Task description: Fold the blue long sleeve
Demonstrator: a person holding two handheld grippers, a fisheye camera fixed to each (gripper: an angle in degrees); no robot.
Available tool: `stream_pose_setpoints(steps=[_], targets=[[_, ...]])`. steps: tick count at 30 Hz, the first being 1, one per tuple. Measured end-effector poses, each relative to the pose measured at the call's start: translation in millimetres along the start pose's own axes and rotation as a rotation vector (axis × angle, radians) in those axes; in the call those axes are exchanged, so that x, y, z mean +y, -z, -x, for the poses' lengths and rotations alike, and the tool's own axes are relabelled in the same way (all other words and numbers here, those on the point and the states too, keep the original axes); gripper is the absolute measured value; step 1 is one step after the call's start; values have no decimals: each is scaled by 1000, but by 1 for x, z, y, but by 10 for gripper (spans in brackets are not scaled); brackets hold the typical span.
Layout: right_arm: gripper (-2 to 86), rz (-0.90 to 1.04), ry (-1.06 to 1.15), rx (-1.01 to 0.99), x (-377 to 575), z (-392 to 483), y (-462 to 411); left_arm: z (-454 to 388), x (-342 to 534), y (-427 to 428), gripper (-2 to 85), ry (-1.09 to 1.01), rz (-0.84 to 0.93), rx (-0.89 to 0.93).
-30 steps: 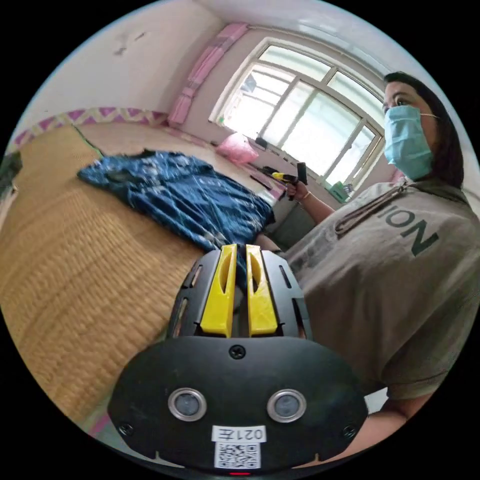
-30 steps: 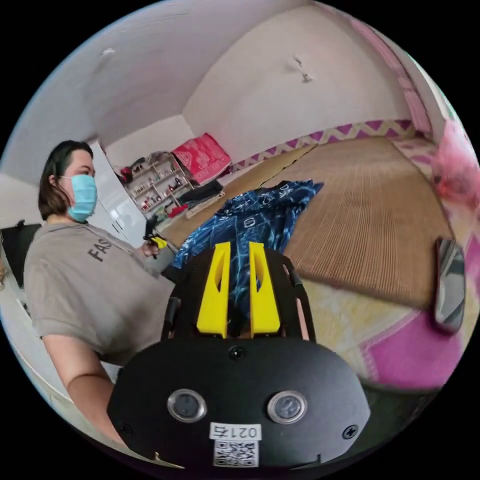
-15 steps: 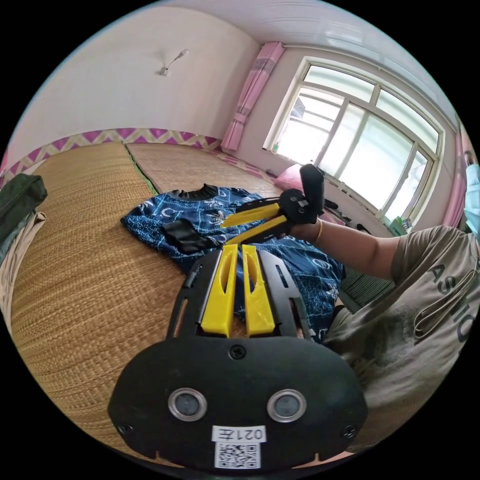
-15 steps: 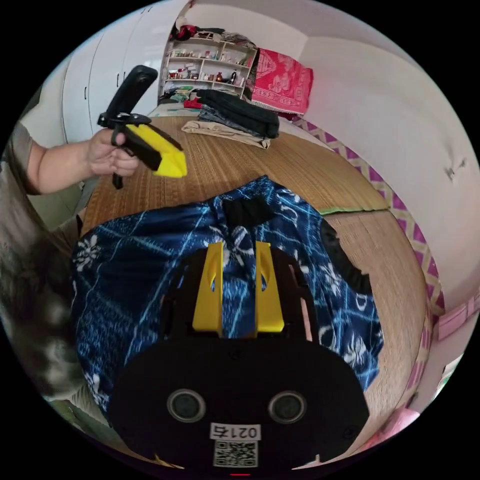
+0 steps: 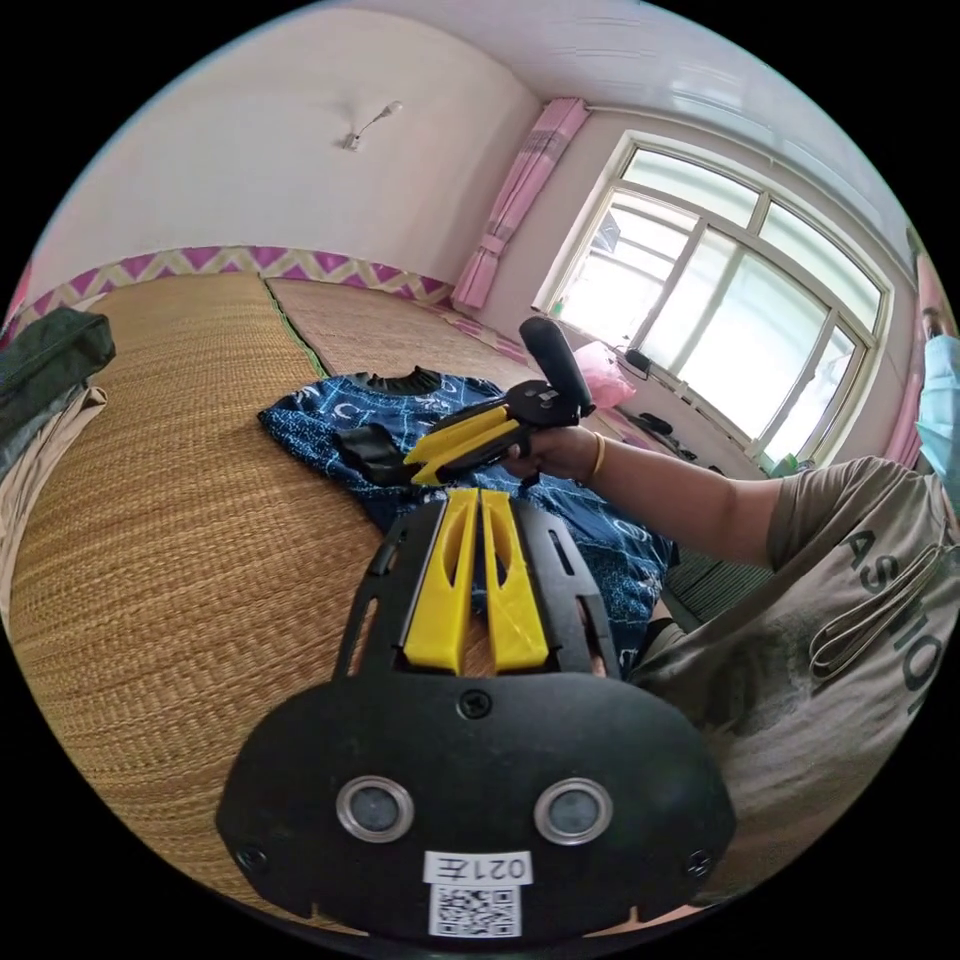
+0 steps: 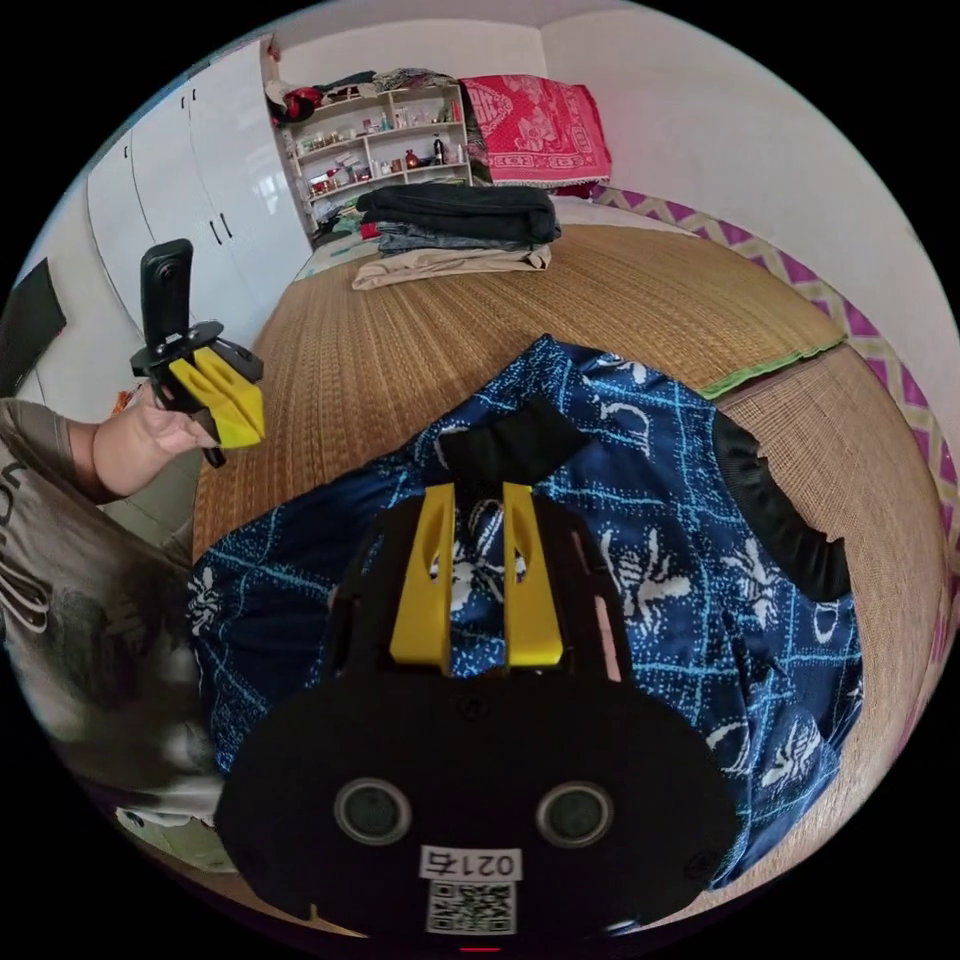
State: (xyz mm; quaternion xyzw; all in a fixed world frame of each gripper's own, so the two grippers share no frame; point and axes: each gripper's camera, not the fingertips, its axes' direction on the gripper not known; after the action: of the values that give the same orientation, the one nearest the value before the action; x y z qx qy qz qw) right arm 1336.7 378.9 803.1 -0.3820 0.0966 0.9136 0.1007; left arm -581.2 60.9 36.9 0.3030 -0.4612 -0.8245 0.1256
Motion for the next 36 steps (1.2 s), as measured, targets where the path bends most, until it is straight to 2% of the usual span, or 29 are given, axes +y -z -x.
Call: stream_pose_setpoints(steps=[5,7,10,13,15,16,18,19,21,22,24,28,30,33,36], targets=[[22,27,-40,22,17,-51,-16,-1,-12,-2,-10,31,-21,-1],[10,-20,-82,-4,37,-81,1,-5,-19,-3,-10,22,-16,-12],[2,-173,-201,-102,97,-150,70,-18,-37,-16,-9,-25,5,-54],[-1,-375,-330,-129,197,-227,186,-39,-73,-53,-9,-113,73,-74],[-1,-522,-436,-89,305,-293,299,-58,-107,-95,-9,-177,142,-50],[-1,-553,-468,-66,336,-310,329,-63,-115,-106,-9,-189,153,-43],[0,-658,-600,52,467,-378,446,-80,-144,-149,-9,-224,178,-20],[0,-677,-633,86,501,-394,474,-84,-151,-159,-9,-231,185,-14],[2,-733,-759,232,634,-453,570,-101,-175,-201,-9,-257,213,4],[2,-741,-789,263,667,-467,591,-106,-181,-211,-9,-263,219,6],[2,-756,-912,389,794,-522,660,-122,-199,-249,-10,-273,241,21],[2,-788,-1073,493,969,-591,729,-145,-221,-303,-10,-287,274,26],[2,-702,-1150,577,1059,-628,748,-158,-233,-334,-10,-287,292,40],[0,-551,-1228,583,1147,-677,733,-175,-245,-367,-9,-292,312,52],[1,-536,-1260,512,1218,-714,697,-192,-256,-395,-8,-305,333,39]])
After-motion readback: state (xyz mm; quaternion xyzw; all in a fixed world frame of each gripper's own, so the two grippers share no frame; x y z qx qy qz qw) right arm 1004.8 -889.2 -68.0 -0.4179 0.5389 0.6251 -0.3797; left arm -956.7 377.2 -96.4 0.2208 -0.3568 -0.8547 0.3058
